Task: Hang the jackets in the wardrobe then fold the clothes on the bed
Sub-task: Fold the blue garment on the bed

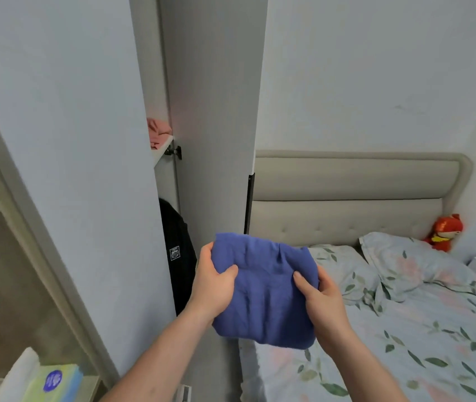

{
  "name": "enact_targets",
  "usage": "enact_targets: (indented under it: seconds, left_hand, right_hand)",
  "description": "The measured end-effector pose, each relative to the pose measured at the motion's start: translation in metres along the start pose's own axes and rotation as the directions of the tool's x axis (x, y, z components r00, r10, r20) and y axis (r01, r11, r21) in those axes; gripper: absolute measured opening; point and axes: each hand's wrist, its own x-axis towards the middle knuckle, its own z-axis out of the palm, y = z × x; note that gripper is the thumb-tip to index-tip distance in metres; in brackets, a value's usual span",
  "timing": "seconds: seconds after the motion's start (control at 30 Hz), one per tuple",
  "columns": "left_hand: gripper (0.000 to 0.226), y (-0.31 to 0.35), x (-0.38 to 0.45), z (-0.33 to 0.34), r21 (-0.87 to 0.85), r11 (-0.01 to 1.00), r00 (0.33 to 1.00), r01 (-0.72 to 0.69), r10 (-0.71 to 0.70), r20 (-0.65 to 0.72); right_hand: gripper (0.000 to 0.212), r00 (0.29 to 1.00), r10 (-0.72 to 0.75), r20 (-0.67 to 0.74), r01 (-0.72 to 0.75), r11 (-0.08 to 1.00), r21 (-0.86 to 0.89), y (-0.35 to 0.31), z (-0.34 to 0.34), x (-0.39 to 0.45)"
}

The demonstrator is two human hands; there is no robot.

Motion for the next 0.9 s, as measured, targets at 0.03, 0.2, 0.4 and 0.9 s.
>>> enact_targets:
  seconds: [0.03,0.2,0.4,0.9]
  left_hand:
    - [0.046,0.003,0.013,0.005,0.001,1.0,1.0,0.005,-0.005,-0.008]
    - [0.046,0.024,0.075,0.02,0.048,0.999,0.999,-0.026,0.028,-0.042]
    - [0.048,0.035,0.143,0.018,0.038,0.999,0.989,-0.033,0.038,-0.145]
    - [0.049,0.083,0.341,-0.018,-0.038,0.993,0.963,-0.115,0.102,-0.249]
  right_hand:
    - [0.027,1.0,0.008,0.005,-0.008,1.0,-0.002,-0.002,0.001,0.014]
    - [0.025,0.999,-0.012,0.042,0.012,1.0,0.011,-0.018,0.018,0.091]
    - [0.027,0.99,-0.042,0.137,0.038,0.999,0.034,-0.033,0.054,0.162]
    - [0.027,0.977,-0.168,0.133,0.159,0.984,0.077,-0.079,0.184,0.323]
